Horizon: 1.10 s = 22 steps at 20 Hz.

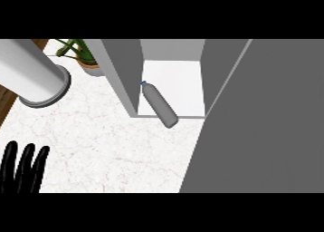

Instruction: Pick up the bottled water, place it into the cabinet and close the cabinet

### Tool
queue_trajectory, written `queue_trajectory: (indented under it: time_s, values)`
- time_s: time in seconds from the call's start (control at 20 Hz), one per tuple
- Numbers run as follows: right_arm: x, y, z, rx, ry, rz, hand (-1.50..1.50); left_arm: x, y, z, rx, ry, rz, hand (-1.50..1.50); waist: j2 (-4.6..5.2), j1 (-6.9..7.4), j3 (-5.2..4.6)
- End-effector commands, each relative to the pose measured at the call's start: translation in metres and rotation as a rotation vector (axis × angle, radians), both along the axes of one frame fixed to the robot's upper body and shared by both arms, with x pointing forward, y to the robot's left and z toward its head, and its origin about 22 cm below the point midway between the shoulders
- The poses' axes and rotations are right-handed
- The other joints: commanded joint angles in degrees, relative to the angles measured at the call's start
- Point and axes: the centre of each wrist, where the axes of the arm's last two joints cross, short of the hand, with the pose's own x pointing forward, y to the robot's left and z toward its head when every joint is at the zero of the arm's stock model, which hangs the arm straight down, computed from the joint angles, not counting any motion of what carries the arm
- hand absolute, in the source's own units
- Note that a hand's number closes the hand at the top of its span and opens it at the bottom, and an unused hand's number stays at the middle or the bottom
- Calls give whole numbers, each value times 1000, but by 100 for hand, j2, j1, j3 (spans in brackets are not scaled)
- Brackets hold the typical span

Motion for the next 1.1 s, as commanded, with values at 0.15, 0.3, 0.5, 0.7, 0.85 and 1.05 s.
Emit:
queue_trajectory:
  time_s: [0.15, 0.3, 0.5, 0.7, 0.85, 1.05]
  values:
    - [-16, 43, 18, 75, -13, 151, 150, -29, 35, 4, -17, 5, 8, -150, -78, 50, -27]
    - [-5, 44, 32, 80, -26, 158, 150, -38, 40, 6, -13, 8, -14, -150, -63, 185, -33]
    - [6, 58, 26, 122, 10, 148, 150, -37, 60, 5, 5, 6, 14, -150, -37, 266, -34]
    - [19, 70, 35, 151, 37, 146, 150, -37, 61, 9, -16, -9, -5, -150, -14, 216, -31]
    - [42, 88, 41, 141, 39, 130, 150, -53, 75, 16, -5, 4, -28, -150, -22, 302, -25]
    - [59, 105, 57, 138, 59, 110, 150, -67, 96, 11, -21, 19, -24, -150, -32, 203, -23]
